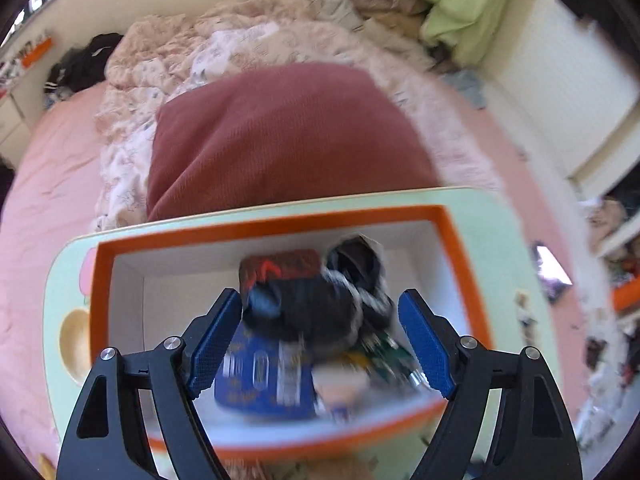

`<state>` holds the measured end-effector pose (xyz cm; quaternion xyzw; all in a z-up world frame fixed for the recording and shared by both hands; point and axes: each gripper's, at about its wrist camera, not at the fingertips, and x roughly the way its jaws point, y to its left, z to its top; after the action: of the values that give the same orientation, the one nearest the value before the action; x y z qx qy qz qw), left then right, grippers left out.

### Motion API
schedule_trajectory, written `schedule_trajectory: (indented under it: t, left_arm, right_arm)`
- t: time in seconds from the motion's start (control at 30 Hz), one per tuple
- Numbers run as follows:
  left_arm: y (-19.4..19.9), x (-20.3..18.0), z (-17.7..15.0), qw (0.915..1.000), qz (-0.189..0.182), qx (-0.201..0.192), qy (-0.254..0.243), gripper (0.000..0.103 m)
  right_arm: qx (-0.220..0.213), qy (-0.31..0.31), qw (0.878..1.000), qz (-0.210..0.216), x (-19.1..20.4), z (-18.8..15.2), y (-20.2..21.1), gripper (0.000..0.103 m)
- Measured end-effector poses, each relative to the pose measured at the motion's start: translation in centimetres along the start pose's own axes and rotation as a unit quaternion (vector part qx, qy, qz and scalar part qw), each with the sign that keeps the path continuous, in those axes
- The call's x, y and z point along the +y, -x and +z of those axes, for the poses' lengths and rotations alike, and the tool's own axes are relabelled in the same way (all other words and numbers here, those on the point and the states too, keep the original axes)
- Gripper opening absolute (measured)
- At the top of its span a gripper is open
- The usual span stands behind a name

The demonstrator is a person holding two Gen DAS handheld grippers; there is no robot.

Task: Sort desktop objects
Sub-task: 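Reach into the orange box and grasp the black lace cloth with the left gripper, then lift the black lace cloth out and drop it on the table, left gripper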

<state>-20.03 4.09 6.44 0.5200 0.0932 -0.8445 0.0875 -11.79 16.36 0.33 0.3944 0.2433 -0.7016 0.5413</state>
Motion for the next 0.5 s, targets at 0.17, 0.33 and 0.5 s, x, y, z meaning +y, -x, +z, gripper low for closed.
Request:
schedule_trajectory:
  t: [0.17, 0.33, 0.5]
  left_arm:
    - [-1.6, 0.2, -0.3, 0.9998, 0.007, 0.012, -0.015, 0.056]
    - [2.7, 1.9, -0.9, 0.9990, -0.042, -0.015, -0.006, 0.043]
    - [11.8, 3.5, -3.8, 0.9895, -0.091, -0.110, -0.022, 0.043]
  right_arm:
    - [0.000, 0.000, 1.000, 0.001, -0.2, 0.0, -0.1, 0.103]
    - [0.000, -0.001, 1.000, 0.002, -0.3, 0.2, -0.3, 0.103]
    - [0.000, 0.001, 1.000, 0.002, -0.3, 0.2, -0.3, 0.103]
